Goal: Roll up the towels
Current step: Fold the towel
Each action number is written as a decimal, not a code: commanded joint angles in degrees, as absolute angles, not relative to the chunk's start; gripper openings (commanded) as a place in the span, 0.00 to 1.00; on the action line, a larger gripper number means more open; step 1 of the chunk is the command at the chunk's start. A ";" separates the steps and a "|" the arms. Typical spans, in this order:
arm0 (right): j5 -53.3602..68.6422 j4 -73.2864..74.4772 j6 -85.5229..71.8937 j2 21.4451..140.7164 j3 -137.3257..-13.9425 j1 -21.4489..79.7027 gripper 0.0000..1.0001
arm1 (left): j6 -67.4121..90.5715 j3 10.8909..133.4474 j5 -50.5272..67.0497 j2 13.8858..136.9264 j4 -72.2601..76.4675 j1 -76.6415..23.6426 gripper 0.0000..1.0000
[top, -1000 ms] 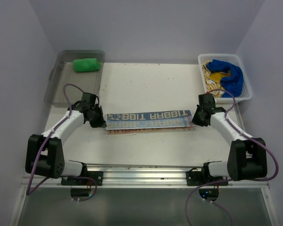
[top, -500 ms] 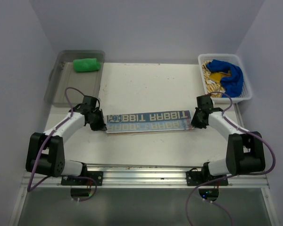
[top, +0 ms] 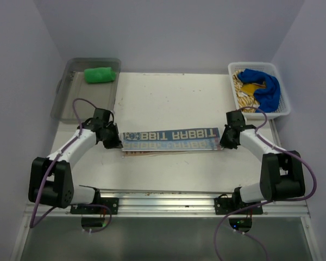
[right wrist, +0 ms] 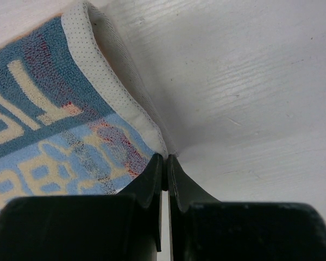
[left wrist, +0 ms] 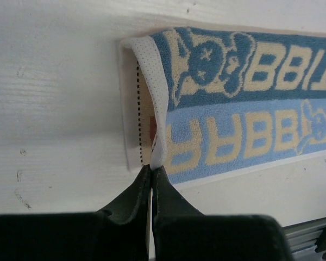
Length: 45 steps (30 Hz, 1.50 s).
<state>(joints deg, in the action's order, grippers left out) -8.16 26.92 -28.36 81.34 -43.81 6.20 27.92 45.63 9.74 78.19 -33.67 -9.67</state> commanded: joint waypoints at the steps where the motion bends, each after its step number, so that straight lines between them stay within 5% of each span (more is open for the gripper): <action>1: -10.55 26.72 -28.56 79.54 -46.05 5.45 0.00 | 27.42 49.57 7.82 74.62 -35.86 -9.14 0.00; 45: -11.95 25.75 -27.95 85.87 -48.51 5.45 0.00 | 31.20 39.55 9.40 79.10 -28.21 -9.23 0.00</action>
<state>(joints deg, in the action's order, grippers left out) -9.02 27.11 -28.91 84.97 -47.92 5.98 30.94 39.92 11.33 78.72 -30.00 -9.67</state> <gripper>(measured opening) 0.034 0.016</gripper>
